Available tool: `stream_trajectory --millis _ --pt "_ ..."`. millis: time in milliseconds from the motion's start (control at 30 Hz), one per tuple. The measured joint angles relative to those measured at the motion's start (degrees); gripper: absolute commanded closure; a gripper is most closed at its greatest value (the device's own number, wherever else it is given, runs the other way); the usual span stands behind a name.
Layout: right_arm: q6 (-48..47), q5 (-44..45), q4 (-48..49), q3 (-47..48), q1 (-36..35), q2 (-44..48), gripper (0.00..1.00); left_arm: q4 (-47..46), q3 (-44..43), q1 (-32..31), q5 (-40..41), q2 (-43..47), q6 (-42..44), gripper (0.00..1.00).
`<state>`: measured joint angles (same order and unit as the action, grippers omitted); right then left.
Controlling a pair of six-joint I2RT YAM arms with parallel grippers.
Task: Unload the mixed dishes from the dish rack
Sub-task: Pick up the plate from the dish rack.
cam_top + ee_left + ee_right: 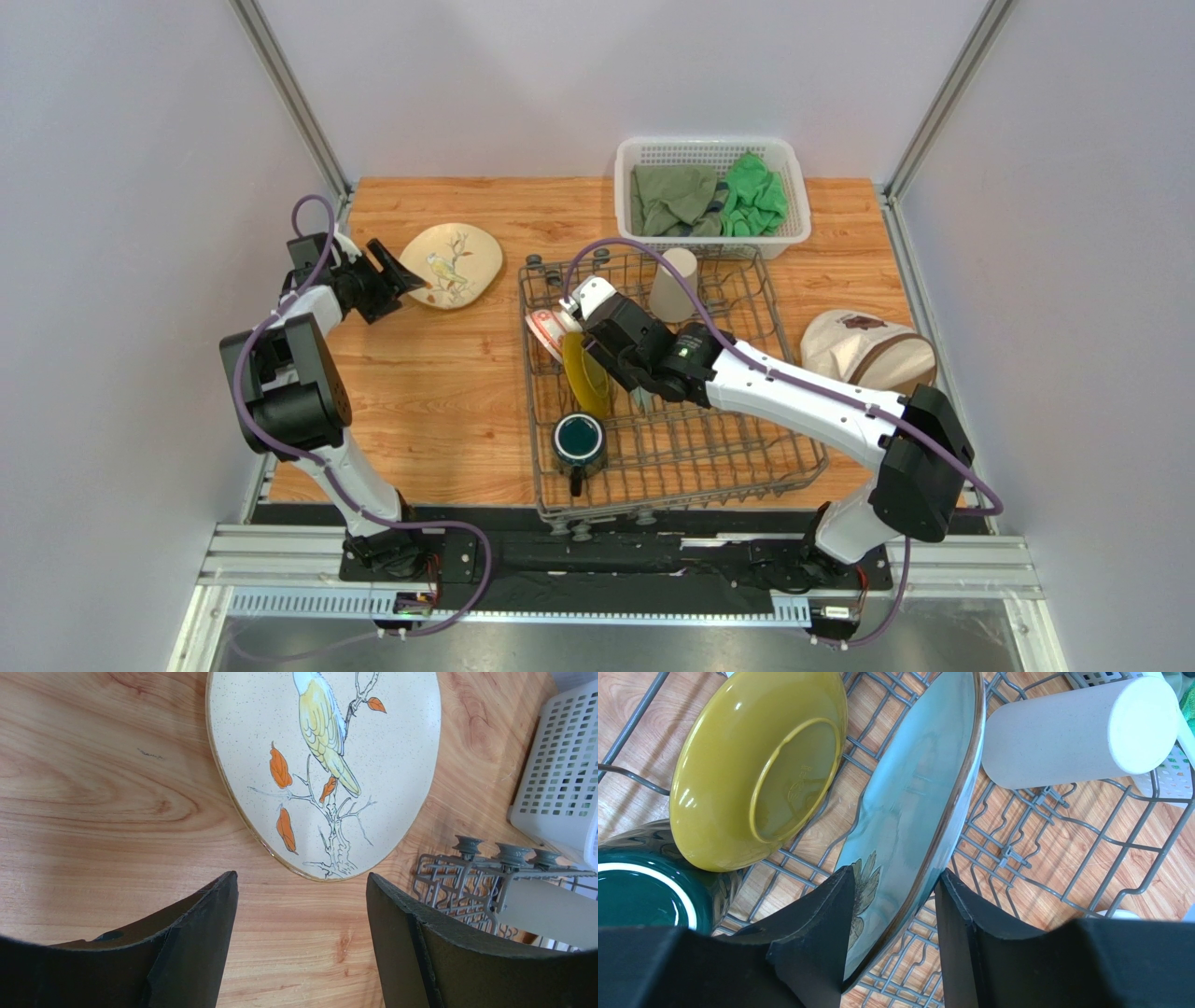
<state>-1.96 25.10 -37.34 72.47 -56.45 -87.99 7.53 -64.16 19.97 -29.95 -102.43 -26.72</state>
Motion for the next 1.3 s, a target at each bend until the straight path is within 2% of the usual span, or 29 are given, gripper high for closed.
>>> stream_trajectory --millis 400,733,833,1300 --pt "-0.02 1.88 -2.78 3.54 -0.04 -2.54 0.76 0.02 0.00 0.00 0.00 0.00 0.00 0.25" --pt "-1.38 4.55 -4.92 7.04 -0.02 -4.96 0.83 0.24 -0.02 0.00 0.00 0.00 0.00 0.25" --pt "-1.57 8.07 -5.42 8.55 0.15 -5.92 0.85 0.37 -0.02 0.00 0.00 0.00 0.02 0.25" --pt "-2.67 7.10 -6.62 12.41 1.18 -8.76 0.97 0.42 -0.02 0.00 0.00 0.00 0.04 0.25"
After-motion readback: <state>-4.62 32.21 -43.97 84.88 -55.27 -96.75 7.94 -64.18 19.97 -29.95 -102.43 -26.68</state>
